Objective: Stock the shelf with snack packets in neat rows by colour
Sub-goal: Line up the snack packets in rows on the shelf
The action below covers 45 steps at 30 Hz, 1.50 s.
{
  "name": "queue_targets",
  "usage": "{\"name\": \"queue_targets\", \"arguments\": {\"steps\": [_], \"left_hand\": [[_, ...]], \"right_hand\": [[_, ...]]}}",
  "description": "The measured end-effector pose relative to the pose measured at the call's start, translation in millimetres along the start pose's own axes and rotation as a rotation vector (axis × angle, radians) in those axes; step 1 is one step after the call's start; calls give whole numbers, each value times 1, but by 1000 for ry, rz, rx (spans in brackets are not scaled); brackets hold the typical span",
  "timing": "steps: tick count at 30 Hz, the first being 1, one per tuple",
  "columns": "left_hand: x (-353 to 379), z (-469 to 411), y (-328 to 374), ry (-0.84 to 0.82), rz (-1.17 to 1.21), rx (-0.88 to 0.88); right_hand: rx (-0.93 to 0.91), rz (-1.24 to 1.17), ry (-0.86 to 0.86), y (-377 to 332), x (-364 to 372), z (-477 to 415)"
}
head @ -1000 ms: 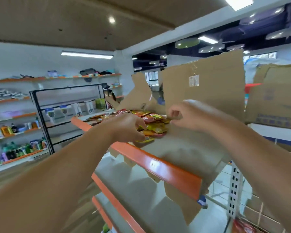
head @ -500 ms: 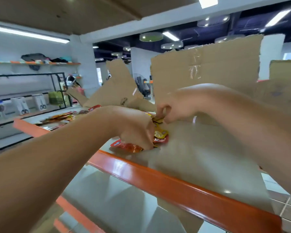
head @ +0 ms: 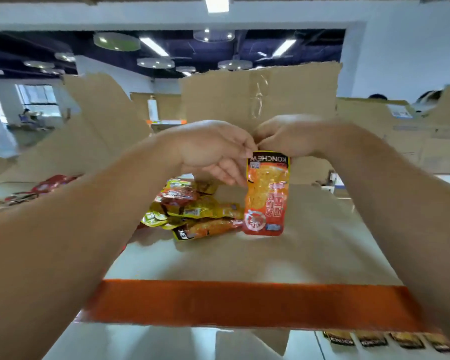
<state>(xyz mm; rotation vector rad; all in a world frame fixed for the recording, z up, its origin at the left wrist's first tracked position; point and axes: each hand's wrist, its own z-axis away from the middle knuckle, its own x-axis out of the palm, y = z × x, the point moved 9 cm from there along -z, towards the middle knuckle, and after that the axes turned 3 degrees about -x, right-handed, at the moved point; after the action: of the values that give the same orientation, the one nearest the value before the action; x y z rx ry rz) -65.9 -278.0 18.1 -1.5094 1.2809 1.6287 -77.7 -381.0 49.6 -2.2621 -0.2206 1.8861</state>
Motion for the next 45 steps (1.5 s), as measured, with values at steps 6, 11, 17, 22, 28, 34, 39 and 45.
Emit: {"name": "queue_targets", "arguments": {"steps": [6,11,17,22,28,34,39,45], "left_hand": [[13,-21,-46,-9,-140,-236],[28,8,-54,-292,-297,-280],[36,11,-44,-333,-381,-275],[20,3,-36,-69,-162,-199],[7,-7,-48,88,-61,-245],[39,-3,-45,-190,-216,-255],[43,-3,-26,-171,-218,-182],[41,-6,-21,-78,-179,-170]], "right_hand": [[181,-191,79,65,32,8],[115,-107,-317,34,63,24],[99,157,-553,20,78,34],[245,304,-445,50,65,34],[213,29,-520,42,63,51],[247,145,-549,35,75,46],[265,225,-501,34,78,40],[242,126,-304,38,56,31]]}}
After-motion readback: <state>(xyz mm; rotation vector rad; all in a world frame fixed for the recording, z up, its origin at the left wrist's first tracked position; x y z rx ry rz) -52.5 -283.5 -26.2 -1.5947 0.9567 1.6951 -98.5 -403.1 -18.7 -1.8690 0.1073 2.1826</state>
